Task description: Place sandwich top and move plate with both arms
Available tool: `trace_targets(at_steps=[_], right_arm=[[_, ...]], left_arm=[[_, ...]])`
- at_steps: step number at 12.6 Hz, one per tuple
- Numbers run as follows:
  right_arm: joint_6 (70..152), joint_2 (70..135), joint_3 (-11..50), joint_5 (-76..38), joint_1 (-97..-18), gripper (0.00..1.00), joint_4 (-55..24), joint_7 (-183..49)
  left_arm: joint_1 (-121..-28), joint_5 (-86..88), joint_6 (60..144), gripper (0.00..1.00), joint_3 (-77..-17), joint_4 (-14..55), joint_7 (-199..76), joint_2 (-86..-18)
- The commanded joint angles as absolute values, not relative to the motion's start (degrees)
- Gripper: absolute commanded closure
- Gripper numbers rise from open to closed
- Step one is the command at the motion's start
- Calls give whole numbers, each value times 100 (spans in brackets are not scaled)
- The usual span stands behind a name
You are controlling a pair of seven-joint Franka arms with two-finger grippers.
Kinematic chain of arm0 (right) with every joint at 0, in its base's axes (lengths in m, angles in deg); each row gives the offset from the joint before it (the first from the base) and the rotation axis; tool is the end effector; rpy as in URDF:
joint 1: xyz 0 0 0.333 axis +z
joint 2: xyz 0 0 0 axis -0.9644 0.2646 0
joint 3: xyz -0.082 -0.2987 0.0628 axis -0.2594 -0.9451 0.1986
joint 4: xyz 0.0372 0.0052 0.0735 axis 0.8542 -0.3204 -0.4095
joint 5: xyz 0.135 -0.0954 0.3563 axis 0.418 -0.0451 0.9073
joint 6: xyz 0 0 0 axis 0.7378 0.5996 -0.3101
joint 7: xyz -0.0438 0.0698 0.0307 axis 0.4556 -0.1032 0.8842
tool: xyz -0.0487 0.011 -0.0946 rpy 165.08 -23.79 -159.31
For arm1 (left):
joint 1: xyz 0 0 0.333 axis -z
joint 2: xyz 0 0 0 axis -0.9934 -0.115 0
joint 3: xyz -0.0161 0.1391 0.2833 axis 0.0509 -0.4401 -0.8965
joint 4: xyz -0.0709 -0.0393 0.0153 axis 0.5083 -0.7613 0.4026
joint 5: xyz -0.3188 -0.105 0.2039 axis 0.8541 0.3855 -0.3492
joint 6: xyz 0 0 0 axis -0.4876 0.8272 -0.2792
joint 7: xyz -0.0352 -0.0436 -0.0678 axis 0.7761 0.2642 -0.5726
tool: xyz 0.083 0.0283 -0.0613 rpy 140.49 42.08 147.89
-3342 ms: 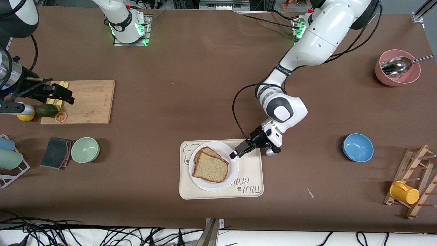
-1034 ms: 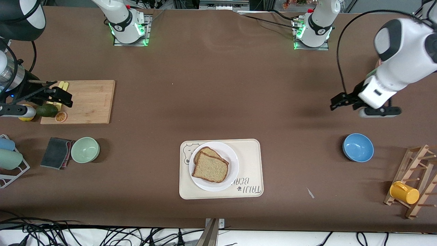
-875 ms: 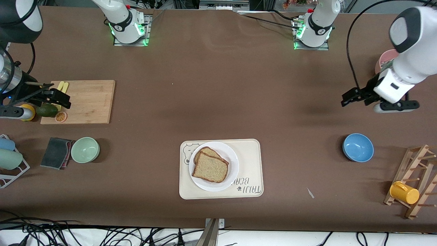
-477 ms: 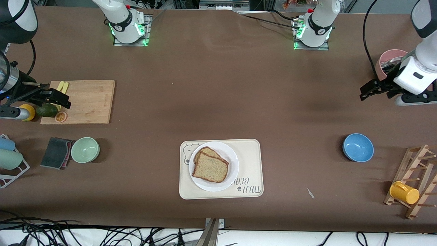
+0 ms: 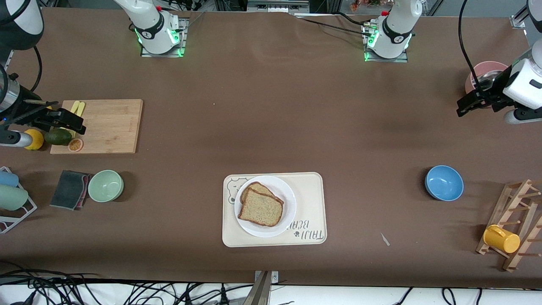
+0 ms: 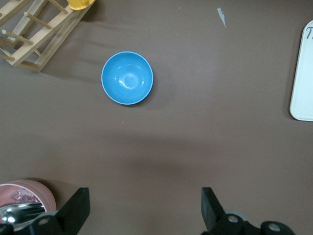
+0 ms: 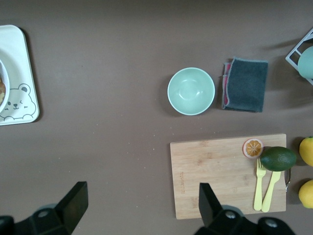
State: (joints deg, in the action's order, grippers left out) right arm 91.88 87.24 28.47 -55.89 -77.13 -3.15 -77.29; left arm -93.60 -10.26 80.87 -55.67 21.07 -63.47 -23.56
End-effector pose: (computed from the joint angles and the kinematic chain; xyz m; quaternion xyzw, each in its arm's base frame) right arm 0.6086 0.0105 0.5742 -0.9993 0.0359 -0.0069 0.0028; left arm 0.5442 0.0069 0.5745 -0.9968 -0.0757 0.0111 0.0235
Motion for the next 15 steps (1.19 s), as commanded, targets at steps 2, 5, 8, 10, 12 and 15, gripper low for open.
trace_targets(at_steps=[2,5,8,10,12,15], right_arm=[[9083,8751,2874,-5542,-7747,0,-200,-7673],[9083,8751,2883,-5542,-7729,0,-209,-7664],[9083,8760,2883,-5559,-7720,0,-217,-7611],[9022,8760,2891,-5560,-7712,0,-217,-7611],[8986,8760,2900,-5568,-7703,0,-209,-7655],[8986,8760,2909,-5568,-7694,0,-235,-7646]], left_arm=[[-9192,-1242,7833,0,-5663,1666,-6528,-2700],[-9079,-1180,7754,0,-5829,1325,-6606,-2910],[-9078,-1154,7788,0,-5856,1235,-6686,-2937],[-9122,-1058,7815,0,-5856,1236,-6651,-2964],[-9122,-1031,7815,0,-5856,1227,-6651,-2972],[-9140,-1022,7815,0,-5856,1236,-6625,-2973]])
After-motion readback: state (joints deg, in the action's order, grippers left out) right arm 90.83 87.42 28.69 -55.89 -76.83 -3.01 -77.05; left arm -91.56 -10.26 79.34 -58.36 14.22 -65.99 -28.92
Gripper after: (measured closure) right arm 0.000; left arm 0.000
